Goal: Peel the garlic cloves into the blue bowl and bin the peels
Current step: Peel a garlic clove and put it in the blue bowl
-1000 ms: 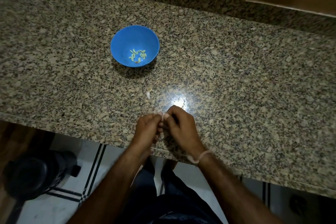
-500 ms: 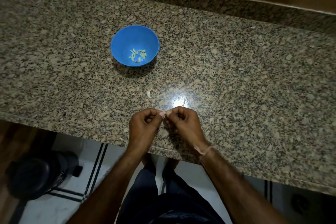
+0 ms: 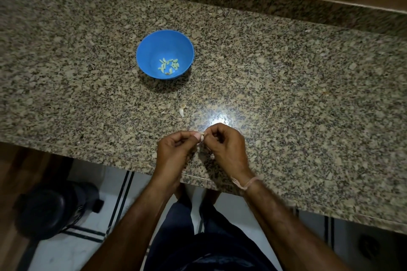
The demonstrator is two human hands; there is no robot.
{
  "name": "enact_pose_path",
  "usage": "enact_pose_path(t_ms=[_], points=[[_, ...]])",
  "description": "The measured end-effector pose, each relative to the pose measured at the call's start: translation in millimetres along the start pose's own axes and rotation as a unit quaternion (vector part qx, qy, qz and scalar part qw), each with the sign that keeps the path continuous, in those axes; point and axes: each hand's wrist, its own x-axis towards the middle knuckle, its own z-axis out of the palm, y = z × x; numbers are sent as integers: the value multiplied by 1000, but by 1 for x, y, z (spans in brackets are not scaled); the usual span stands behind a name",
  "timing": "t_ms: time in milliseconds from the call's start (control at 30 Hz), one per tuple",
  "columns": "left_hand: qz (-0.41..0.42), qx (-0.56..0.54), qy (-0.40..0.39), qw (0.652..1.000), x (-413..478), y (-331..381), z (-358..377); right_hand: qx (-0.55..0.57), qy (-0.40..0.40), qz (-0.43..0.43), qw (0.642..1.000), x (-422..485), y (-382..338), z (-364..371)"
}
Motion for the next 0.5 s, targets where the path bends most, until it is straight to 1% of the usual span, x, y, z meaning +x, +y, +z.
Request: enact_pose_path(t_ms=[100, 133, 200, 267, 367, 400, 500], points=[[-107, -78, -15, 991, 1, -3, 1, 24, 10, -8, 1000, -3, 3, 3], [-130, -93, -13, 987, 0, -3, 2, 11, 14, -25, 1000, -5, 3, 3], [-155, -101, -7, 983, 0, -2, 4, -56, 21, -80, 995, -9, 2, 3], [-140, -86, -7, 986, 0, -3, 5, -98, 23, -108, 989, -9, 2, 1], [-109, -69, 0, 992, 3, -7, 3, -66, 38, -85, 994, -4, 6, -3], [-104, -68, 6, 992, 5, -7, 2, -70, 43, -76, 994, -3, 8, -4], [-96, -64, 21, 993, 12, -11, 0, -141, 32, -66, 987, 3, 18, -6]])
